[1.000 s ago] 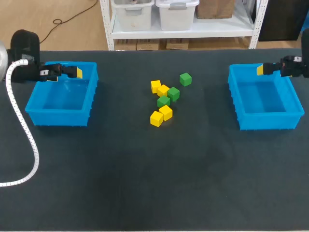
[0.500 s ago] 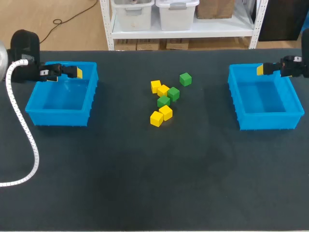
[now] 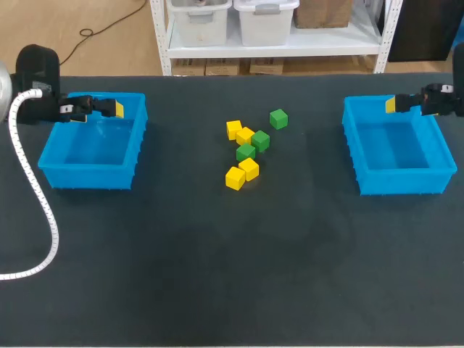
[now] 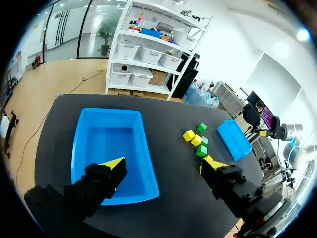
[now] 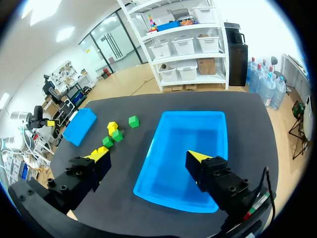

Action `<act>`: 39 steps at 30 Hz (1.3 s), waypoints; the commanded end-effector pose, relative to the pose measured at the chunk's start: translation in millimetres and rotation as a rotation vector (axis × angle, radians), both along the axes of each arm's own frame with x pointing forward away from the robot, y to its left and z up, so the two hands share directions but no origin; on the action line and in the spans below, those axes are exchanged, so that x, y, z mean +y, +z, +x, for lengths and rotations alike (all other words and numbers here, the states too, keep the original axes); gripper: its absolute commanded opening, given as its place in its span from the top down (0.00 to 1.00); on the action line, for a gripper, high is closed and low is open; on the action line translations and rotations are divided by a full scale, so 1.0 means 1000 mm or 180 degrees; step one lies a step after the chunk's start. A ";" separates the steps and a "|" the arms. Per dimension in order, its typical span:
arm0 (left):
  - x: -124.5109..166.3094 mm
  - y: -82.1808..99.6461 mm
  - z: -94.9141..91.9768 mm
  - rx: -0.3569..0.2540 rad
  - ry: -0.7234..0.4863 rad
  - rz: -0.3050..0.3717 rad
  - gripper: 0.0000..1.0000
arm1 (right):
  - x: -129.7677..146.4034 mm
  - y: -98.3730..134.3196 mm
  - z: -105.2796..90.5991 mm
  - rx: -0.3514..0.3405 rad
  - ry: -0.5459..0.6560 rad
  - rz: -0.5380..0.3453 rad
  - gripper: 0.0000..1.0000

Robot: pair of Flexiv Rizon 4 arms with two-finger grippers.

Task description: Put the green cubes in the right bin and the yellow cubes in the left bin.

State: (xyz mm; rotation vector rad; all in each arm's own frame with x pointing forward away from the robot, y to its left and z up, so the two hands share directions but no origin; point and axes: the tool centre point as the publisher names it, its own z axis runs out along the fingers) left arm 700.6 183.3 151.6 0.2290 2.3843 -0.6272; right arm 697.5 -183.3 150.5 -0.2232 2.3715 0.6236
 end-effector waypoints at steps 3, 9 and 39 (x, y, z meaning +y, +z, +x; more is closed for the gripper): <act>0.001 -0.001 -0.001 -0.0018 -0.0007 -0.0019 0.00 | 0.000 -0.001 0.001 -0.0001 0.0006 0.0003 0.00; 0.001 -0.001 -0.001 -0.0018 -0.0007 -0.0019 0.00 | 0.000 -0.001 0.001 -0.0001 0.0006 0.0003 0.00; 0.001 -0.001 -0.001 -0.0018 -0.0007 -0.0019 0.00 | 0.005 0.013 0.018 -0.0038 0.0050 -0.0239 0.00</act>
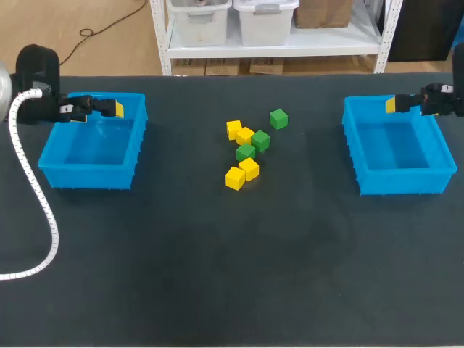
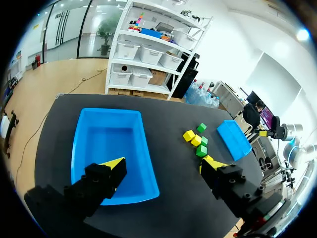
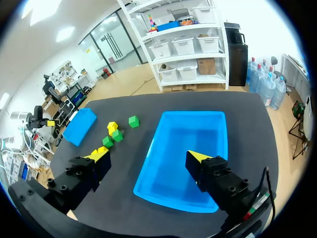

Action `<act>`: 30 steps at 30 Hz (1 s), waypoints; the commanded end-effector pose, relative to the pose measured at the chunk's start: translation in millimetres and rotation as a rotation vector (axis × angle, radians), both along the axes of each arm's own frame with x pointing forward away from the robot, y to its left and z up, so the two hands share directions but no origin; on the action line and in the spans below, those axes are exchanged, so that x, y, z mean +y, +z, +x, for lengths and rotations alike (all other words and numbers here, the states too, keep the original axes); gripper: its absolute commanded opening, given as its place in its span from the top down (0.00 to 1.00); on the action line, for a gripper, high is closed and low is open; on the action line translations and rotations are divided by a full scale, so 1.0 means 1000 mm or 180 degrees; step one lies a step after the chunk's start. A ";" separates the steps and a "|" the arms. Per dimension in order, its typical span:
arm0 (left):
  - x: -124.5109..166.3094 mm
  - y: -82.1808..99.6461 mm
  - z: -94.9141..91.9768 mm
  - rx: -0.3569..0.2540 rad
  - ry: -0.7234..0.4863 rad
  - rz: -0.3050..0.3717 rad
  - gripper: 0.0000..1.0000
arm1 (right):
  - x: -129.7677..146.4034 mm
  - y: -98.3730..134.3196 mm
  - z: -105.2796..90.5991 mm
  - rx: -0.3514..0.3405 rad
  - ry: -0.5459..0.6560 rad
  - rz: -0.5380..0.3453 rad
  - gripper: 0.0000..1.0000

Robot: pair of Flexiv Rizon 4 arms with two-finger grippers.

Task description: Put the green cubes in the right bin and the yellow cubes in the left bin.

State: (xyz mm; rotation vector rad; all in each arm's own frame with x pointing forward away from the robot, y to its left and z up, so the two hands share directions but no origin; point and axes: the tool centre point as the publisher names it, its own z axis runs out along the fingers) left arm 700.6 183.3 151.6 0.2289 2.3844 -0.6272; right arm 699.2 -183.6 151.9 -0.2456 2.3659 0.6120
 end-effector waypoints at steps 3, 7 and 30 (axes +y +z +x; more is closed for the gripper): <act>0.001 -0.001 -0.001 -0.0018 -0.0007 -0.0019 0.00 | 0.011 0.024 0.037 -0.0076 0.0098 -0.0411 0.00; 0.001 -0.001 -0.001 -0.0018 -0.0007 -0.0019 0.00 | 0.020 0.035 0.064 -0.0130 0.0271 -0.0650 0.00; 0.001 -0.001 -0.001 -0.0018 -0.0007 -0.0019 0.00 | 0.098 -0.016 0.163 0.0298 0.0982 -0.1783 0.00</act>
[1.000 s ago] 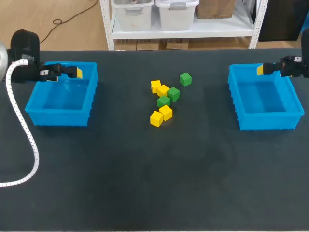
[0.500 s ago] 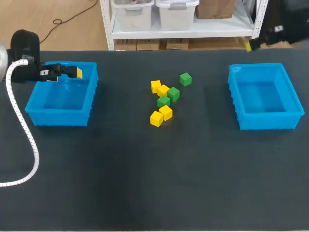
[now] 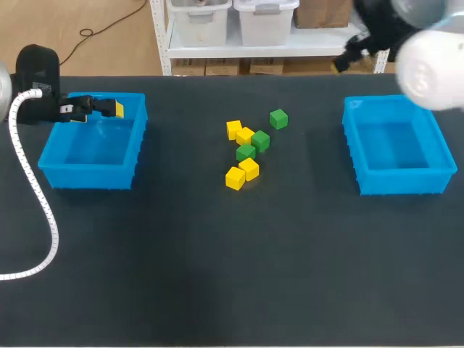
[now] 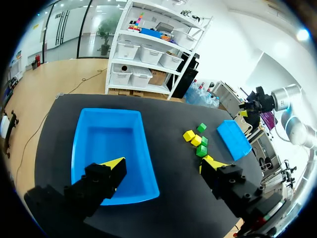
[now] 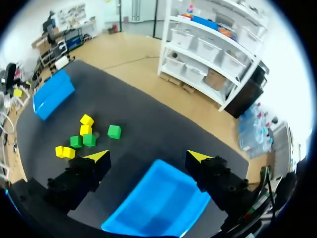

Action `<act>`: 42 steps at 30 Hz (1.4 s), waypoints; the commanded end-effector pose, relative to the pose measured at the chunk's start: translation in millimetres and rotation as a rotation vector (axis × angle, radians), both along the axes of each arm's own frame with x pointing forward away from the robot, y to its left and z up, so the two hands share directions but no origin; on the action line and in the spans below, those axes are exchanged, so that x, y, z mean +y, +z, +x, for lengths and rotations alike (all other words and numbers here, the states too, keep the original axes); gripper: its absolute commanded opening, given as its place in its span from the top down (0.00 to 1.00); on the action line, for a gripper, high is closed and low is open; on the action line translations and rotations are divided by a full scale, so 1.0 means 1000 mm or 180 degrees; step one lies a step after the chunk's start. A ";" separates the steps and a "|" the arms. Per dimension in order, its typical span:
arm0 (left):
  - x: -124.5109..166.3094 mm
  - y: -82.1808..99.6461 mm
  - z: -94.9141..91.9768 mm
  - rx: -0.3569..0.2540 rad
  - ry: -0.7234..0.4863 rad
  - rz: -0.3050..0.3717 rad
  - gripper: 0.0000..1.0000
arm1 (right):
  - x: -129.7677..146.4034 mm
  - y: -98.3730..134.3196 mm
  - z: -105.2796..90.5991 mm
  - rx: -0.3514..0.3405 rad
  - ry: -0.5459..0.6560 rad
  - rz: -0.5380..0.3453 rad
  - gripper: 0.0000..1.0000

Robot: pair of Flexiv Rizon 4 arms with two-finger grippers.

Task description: Put the green cubes in the right bin and the yellow cubes in the left bin.

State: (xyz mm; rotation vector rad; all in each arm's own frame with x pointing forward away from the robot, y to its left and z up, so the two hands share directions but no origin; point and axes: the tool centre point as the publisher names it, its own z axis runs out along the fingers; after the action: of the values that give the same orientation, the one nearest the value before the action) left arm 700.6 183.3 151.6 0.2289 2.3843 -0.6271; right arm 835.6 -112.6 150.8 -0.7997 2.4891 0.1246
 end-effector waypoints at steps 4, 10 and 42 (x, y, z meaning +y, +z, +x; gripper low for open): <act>0.001 -0.001 -0.001 -0.0018 -0.0008 -0.0019 0.00 | 0.048 -0.023 0.026 0.0230 0.0175 -0.0304 0.00; 0.001 -0.001 -0.001 -0.0018 -0.0008 -0.0019 0.00 | 0.071 -0.039 0.022 0.0224 0.0243 -0.0398 0.00; 0.001 -0.001 -0.001 -0.0018 -0.0008 -0.0019 0.00 | 0.109 -0.123 0.009 0.0443 0.0240 -0.0609 0.00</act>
State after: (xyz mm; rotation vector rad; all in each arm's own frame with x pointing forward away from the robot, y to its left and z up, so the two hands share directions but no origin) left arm 700.6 183.3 151.6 0.2289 2.3843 -0.6271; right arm 837.2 -9.1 32.2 -0.9872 2.6188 -0.0310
